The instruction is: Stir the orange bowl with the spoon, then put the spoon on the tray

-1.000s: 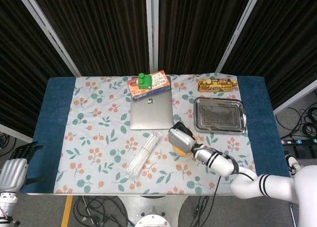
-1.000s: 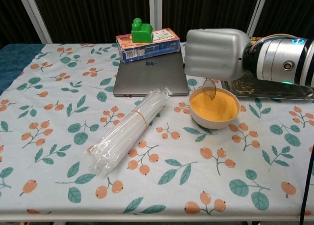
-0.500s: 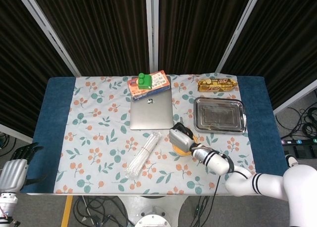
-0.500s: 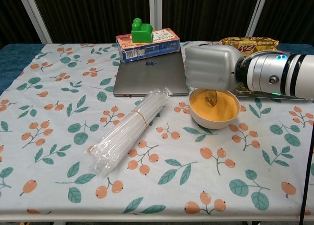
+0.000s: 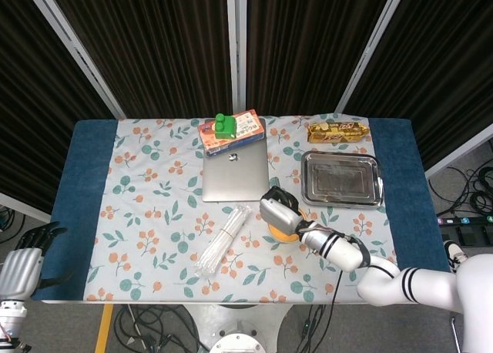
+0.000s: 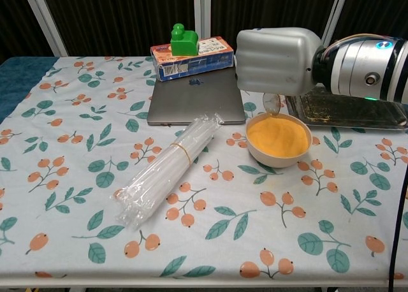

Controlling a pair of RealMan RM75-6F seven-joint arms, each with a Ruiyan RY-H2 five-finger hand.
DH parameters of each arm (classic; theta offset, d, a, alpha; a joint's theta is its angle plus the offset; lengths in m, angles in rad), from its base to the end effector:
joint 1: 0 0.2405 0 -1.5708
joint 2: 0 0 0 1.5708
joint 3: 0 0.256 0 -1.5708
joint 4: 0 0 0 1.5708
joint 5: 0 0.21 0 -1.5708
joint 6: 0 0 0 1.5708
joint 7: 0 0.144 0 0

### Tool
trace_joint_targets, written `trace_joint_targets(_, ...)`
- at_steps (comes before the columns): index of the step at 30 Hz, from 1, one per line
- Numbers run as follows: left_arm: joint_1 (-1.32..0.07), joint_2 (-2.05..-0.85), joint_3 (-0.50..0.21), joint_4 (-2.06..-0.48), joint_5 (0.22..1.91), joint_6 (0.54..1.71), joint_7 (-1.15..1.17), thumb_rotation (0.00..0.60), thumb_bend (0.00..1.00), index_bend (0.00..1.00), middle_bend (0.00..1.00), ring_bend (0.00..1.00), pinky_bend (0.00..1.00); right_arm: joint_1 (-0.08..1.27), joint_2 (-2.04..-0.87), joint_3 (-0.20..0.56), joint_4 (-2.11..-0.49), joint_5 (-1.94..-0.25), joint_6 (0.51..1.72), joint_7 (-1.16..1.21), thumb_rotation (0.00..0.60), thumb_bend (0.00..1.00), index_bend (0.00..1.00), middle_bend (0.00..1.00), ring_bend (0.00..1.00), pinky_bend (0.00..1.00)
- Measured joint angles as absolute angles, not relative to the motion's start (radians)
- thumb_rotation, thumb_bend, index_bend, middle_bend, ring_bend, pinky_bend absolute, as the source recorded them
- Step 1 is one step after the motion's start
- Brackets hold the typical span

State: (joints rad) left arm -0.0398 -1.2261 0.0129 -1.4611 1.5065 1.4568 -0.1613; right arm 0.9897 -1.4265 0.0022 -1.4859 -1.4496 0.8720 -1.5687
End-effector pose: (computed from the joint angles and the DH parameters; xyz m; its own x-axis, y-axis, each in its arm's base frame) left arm -0.3433 0.1536 0.1259 0.2838 0.1033 0.9533 0.9562 0.0443 -0.2894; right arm -0.0919 -0.3405 -0.0141 0.6331 0.7410 -0.2237 0.5850 -0.2689 0.7651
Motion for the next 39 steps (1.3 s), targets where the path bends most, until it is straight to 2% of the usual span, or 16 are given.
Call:
trace_joint_targets(11,-0.037,-1.229,0.016,-1.457,1.507,1.456,-0.164,0.6,0.0,0.26,0.22,0.15,0.14,0.962,-1.455,-0.018,-1.475,-1.461,0.895,-1.648,0.6,0.48,1.0,1.0,1.0,1.0)
trace_joint_targets(22,-0.034,-1.232,0.019,-1.449,1.508,1.456,-0.173,0.6,0.0,0.26,0.22,0.15,0.14,0.928,-1.496,0.0,-1.457,-1.399,0.93,-1.706,0.6,0.48,1.0,1.0,1.0,1.0)
trace_joint_targets(32,-0.042,-1.234,0.014,-1.444,1.51,1.448,-0.174,0.6,0.0,0.26,0.22,0.15,0.14,0.852,-1.498,0.067,-1.483,-1.314,1.036,-1.446,0.6,0.47,1.0,1.0,1.0,1.0)
trace_joint_targets(39,-0.051,-1.228,0.012,-1.46,1.516,1.446,-0.157,0.6,0.0,0.26,0.22,0.15,0.14,0.814,-1.486,0.109,-1.485,-1.223,1.048,-1.25,0.6,0.47,1.0,1.0,1.0,1.0)
